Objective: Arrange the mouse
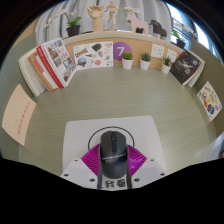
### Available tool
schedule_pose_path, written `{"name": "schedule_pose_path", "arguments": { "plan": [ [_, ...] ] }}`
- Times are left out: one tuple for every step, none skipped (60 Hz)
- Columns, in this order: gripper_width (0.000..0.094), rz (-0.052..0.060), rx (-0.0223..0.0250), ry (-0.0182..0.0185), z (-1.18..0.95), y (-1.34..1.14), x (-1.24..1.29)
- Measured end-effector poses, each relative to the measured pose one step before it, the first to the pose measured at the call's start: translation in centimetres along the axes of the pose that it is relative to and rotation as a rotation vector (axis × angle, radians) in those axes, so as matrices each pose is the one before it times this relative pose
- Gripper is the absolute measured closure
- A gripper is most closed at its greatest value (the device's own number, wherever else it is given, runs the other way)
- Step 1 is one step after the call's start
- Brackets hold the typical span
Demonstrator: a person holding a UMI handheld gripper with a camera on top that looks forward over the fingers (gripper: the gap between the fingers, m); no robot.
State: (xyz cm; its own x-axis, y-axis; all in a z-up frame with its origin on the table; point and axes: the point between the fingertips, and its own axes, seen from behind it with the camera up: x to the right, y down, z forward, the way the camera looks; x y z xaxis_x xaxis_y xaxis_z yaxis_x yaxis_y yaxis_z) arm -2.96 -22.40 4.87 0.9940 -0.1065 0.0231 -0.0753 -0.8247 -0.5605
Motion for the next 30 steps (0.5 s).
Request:
{"name": "schedule_pose_path", "arguments": {
  "plan": [
    [0.0606, -0.0014, 0.00615, 0.0001, -0.128, -0.017, 0.142],
    [0.0595, -0.0013, 0.00611, 0.00301, 0.008, -0.049, 0.039],
    [0.0578, -0.0007, 0.00064, 0.00393, 0.027, 0.056, 0.036],
    [0.0568, -0.0017, 0.00072, 0.00206, 0.022, 0.04, 0.006],
    [0.055, -0.0008, 0.00294, 0.00273, 0.084, -0.179, -0.051],
    [0.0535, -0.0018, 0.00264, 0.00034, 0.031, 0.018, -0.048],
    [0.0522, -0.0014, 0.00048, -0.00063, 0.053, 0.048, -0.017],
    [0.0511, 0.0002, -0.00074, -0.00147, 0.073, 0.038, -0.054],
    [0.0493, 0.0016, -0.0047, -0.00175, 0.154, 0.07, -0.12],
    [0.0475, 0.0041, -0.00771, -0.00576, -0.064, 0.152, -0.034],
    [0.046, 0.0057, -0.00654, -0.00247, -0.038, 0.054, 0.038],
    [0.0435, 0.0059, -0.00389, 0.00079, -0.08, -0.018, 0.076],
    [0.0394, 0.0045, -0.00135, 0.00165, -0.15, -0.099, 0.139],
    [0.0349, 0.0018, 0.00194, 0.0042, -0.196, -0.184, 0.185],
    [0.0259, -0.0015, 0.00629, 0.00475, -0.257, -0.272, 0.185],
    [0.0255, -0.0039, 0.00848, 0.00537, -0.329, -0.351, 0.214],
    [0.0175, -0.0051, 0.00916, 0.00486, -0.399, -0.363, 0.199],
    [0.0175, -0.0056, 0.00872, 0.00529, -0.375, -0.384, 0.111],
    [0.0142, -0.0058, 0.00947, 0.00141, -0.502, -0.402, 0.113],
    [0.0115, -0.005, 0.0101, -0.00195, -0.528, -0.444, 0.039],
    [0.0098, -0.0035, 0.01023, -0.00348, -0.588, -0.469, 0.034],
    [0.0089, -0.0012, 0.01121, -0.00414, -0.612, -0.501, 0.021],
    [0.0089, 0.0014, 0.01184, -0.00551, -0.703, -0.563, 0.011],
    [0.0087, 0.0041, 0.0103, -0.00492, -0.737, -0.523, -0.005],
    [0.0085, 0.0052, 0.00893, -0.00539, -0.814, -0.524, 0.012],
    [0.0083, 0.0054, 0.00668, -0.00598, -0.889, -0.497, 0.023],
    [0.0081, 0.0057, 0.00763, -0.00584, -0.954, -0.556, 0.043],
    [0.0082, 0.0048, 0.00981, -0.00748, -1.153, -0.582, 0.126],
    [0.0081, 0.0045, 0.01236, -0.00607, -1.017, -0.633, -0.014],
    [0.0078, 0.003, 0.01327, -0.00619, -1.03, -0.669, -0.016]
  ]
}}
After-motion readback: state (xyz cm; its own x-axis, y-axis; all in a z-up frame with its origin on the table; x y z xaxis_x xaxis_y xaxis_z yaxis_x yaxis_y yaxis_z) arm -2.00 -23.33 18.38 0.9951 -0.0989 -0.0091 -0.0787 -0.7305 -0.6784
